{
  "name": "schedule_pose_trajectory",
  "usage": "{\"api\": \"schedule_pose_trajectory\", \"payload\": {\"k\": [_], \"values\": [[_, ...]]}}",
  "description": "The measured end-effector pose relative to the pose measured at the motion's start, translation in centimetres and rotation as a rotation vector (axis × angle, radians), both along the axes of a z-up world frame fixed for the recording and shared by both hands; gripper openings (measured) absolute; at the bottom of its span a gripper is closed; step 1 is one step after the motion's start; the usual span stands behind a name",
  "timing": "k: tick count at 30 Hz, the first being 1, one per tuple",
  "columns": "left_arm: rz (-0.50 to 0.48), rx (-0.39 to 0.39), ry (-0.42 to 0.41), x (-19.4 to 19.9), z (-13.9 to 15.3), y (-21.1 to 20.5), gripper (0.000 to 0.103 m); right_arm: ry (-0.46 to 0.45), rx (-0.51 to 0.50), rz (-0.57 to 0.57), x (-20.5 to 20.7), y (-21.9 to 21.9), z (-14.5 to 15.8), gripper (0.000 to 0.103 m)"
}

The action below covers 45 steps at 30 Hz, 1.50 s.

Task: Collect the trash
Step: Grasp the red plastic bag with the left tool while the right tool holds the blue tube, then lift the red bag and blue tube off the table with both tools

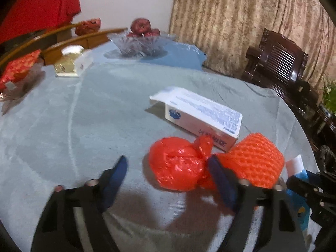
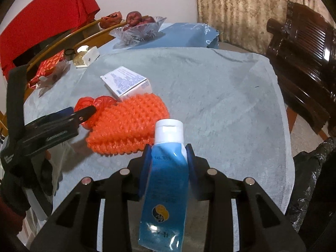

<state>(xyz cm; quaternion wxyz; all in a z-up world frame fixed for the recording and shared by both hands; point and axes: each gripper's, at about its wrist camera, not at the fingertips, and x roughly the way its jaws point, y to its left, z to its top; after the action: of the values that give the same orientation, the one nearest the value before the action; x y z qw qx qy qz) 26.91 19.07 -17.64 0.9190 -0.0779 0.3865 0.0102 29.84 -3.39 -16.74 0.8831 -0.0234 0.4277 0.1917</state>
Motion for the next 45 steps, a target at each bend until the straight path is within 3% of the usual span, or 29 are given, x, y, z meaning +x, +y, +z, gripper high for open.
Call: {"api": "schedule_pose_trajectory", "payload": {"k": [2, 6, 11, 18, 31, 32, 34, 41, 42, 43, 45], "values": [[-0.013, -0.029, 0.011, 0.2, -0.2, 0.2, 0.048, 0.002, -0.009, 0.012, -0.1, 0.3, -0.2, 0.033], [0.008, -0.030, -0.005, -0.4, 0.0, 0.6, 0.040, 0.006, -0.005, 0.020, -0.2, 0.6, -0.2, 0.035], [0.070, -0.052, -0.022, -2.4, 0.9, 2.1, 0.040, 0.017, 0.005, 0.016, -0.6, 0.2, 0.1, 0.040], [0.063, 0.017, 0.006, -6.4, 1.4, 2.0, 0.040, 0.015, 0.001, 0.006, -1.9, -0.9, 0.3, 0.058], [0.033, 0.006, 0.015, -8.4, 1.3, -0.8, 0.040, 0.042, -0.011, -0.010, -2.3, -0.4, -2.0, 0.058], [0.033, 0.008, 0.013, -8.3, 1.3, -0.8, 0.040, 0.036, -0.020, -0.009, -2.2, -0.2, -2.1, 0.057], [0.035, 0.005, 0.013, -8.2, 1.4, -0.8, 0.040, 0.026, -0.038, -0.005, -2.3, 0.0, -2.1, 0.044], [0.025, 0.005, 0.008, -8.6, 1.7, -1.3, 0.041, 0.021, 0.002, -0.004, -3.0, -0.6, -0.9, 0.042], [0.024, 0.003, 0.007, -8.6, 1.8, -1.4, 0.041, 0.017, 0.006, -0.004, -3.2, -0.7, -0.6, 0.031], [0.022, 0.003, 0.004, -8.8, 1.9, -1.5, 0.041, 0.020, 0.015, 0.002, -3.2, -0.8, -0.4, 0.010], [0.017, 0.004, -0.003, -9.0, 2.3, -1.8, 0.041, 0.030, 0.047, -0.004, -3.1, -1.2, 0.0, 0.009]]}}
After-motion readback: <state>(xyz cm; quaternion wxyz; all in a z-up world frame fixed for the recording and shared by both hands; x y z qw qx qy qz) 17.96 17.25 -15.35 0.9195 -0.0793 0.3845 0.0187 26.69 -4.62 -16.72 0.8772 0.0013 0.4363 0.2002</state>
